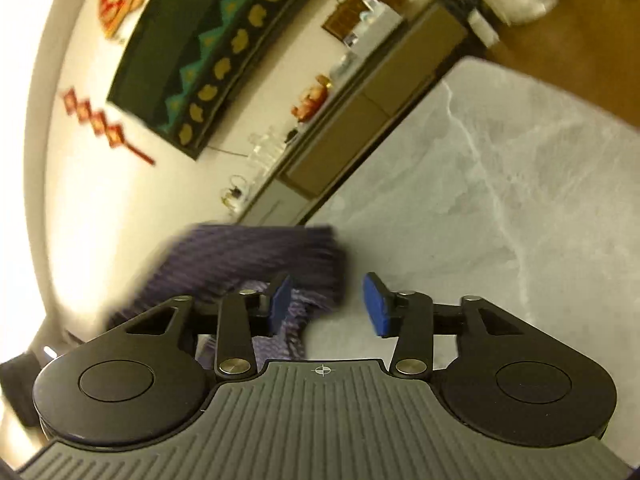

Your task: Fold clothes

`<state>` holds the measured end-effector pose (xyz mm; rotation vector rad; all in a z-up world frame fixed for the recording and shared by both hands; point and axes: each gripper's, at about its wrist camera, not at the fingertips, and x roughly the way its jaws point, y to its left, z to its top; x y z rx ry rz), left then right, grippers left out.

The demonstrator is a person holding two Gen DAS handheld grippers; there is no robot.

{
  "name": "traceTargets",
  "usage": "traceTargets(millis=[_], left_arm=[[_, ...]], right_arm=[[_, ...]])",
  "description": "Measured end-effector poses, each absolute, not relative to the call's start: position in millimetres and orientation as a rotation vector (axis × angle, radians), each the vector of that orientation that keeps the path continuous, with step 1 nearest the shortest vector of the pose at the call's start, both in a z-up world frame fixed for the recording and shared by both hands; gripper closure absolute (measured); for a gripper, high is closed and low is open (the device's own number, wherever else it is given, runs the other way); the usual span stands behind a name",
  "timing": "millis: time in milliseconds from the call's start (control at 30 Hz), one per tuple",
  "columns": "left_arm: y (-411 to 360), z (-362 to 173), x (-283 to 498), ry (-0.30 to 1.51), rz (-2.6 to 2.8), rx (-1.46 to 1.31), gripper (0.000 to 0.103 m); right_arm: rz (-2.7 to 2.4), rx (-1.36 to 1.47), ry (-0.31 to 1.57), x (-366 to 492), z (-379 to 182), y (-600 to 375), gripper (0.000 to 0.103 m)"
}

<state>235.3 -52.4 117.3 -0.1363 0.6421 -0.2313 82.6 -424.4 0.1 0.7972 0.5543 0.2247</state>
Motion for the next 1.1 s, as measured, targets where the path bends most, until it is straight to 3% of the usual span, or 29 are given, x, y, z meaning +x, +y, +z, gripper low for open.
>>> traceTargets(millis=[100,267,567,600,633,700,967,1100], left_arm=[[22.1,105.6,264.8,0.765,-0.178,-0.281,0.095],[40.6,104.9,284.9,0.807,-0.203,-0.271,0.094],[66.5,143.9,312.1,0.642,-0.358,-0.563,0.094],[67.3,147.8,310.3,0.629,-0.362,-0.559,0.094],[66.4,151.1,311.3,0.627,-0.358,-0.545,0.094],[62.5,158.1,317.3,0.632,-0.341,-0.501,0.094],[64.5,222.0,312.2,0.476,-0.343,-0.402,0.094],[79.9,229.2,317.9,0.480,-0.262,-0.357,0.094]], right_arm=[[0.220,0.610,0.639,74.0,1.9,-376.6,0.045],[0.303,0.418,0.740,35.2,-14.4,-281.1,0.025],[0.113,0.146,0.750,-67.5,-49.4,-214.9,0.023],[0.129,0.146,0.751,-74.0,-49.0,-211.5,0.035],[0.149,0.144,0.754,-79.9,-48.4,-207.7,0.069],[0.178,0.120,0.753,-89.5,-48.2,-197.3,0.103],[0.205,-0.024,0.549,-105.1,-14.7,-155.1,0.103],[0.309,-0.048,0.498,-110.4,-7.3,-128.8,0.103]])
